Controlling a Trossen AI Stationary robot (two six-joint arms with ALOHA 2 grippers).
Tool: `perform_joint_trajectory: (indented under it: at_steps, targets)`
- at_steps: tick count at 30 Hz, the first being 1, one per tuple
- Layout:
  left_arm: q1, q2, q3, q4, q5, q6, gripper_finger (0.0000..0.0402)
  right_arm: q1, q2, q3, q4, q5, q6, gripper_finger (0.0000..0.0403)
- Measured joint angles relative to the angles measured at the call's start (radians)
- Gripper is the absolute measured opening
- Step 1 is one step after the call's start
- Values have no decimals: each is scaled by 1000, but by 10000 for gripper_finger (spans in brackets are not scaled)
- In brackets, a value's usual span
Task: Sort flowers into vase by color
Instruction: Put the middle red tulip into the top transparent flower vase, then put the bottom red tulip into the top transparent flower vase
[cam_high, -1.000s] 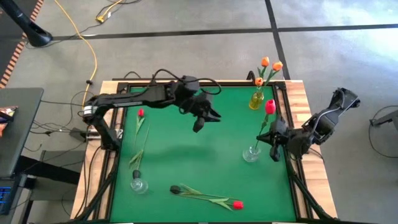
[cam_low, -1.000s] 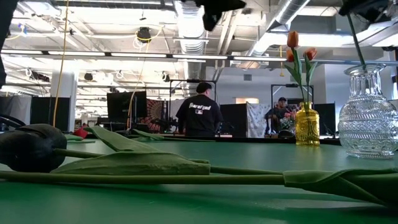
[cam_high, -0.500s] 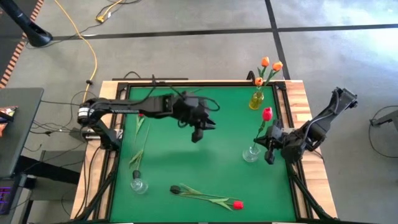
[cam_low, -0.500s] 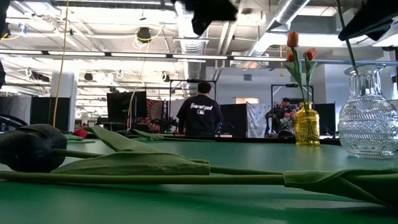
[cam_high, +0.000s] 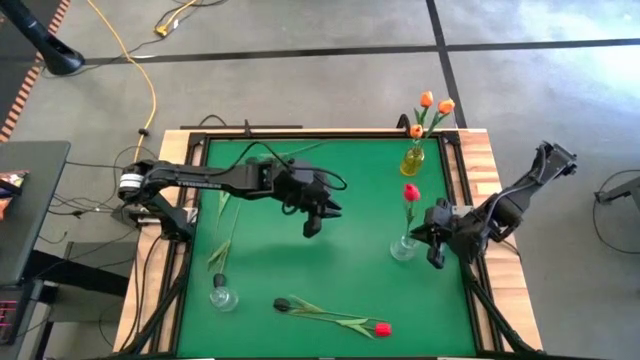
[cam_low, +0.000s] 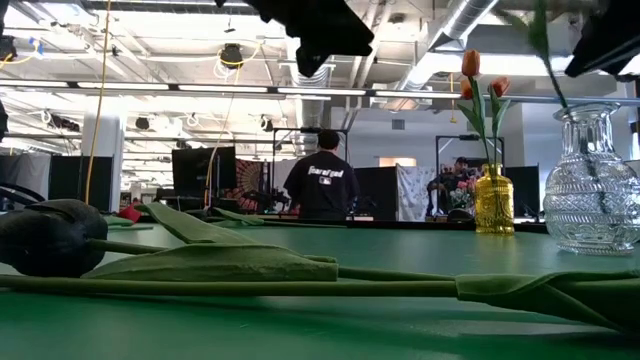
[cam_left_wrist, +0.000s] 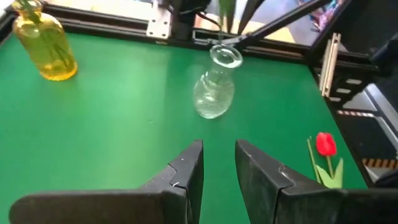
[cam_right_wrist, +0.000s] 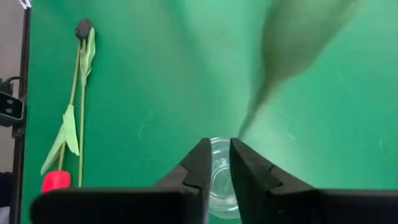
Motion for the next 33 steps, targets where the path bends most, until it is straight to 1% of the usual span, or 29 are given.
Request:
perform_joint_trajectory:
  at_steps: [3,5,7,9,11,13,16,21,25,29,33]
  targets:
    - [-8,0,0,-10,17,13,80,-31,0,0,-2,-54,0,121]
    - [-14,-1,0,-36,30,30,80,-54,0,3,-5,-108,-3,150]
    - [-21,-1,0,-74,33,29,80,-78,0,19,-4,-187,-14,178]
    - [-25,-1,0,-118,44,26,80,-101,0,41,-2,-290,-15,202]
    - [-28,-1,0,-144,73,35,80,-119,0,64,4,-385,4,218]
    - [-32,0,0,-146,106,36,80,-122,1,82,21,-452,41,225]
    - [-48,0,0,-137,146,54,80,-99,1,88,70,-499,113,224]
    - [-81,0,0,-138,149,126,80,-19,47,89,180,-497,218,209]
    - [-108,0,0,-124,137,147,80,40,134,89,319,-493,319,194]
    - [-140,0,0,-123,130,256,80,84,242,89,457,-492,420,179]
    - [-174,0,0,-110,124,318,80,120,340,89,556,-492,493,164]
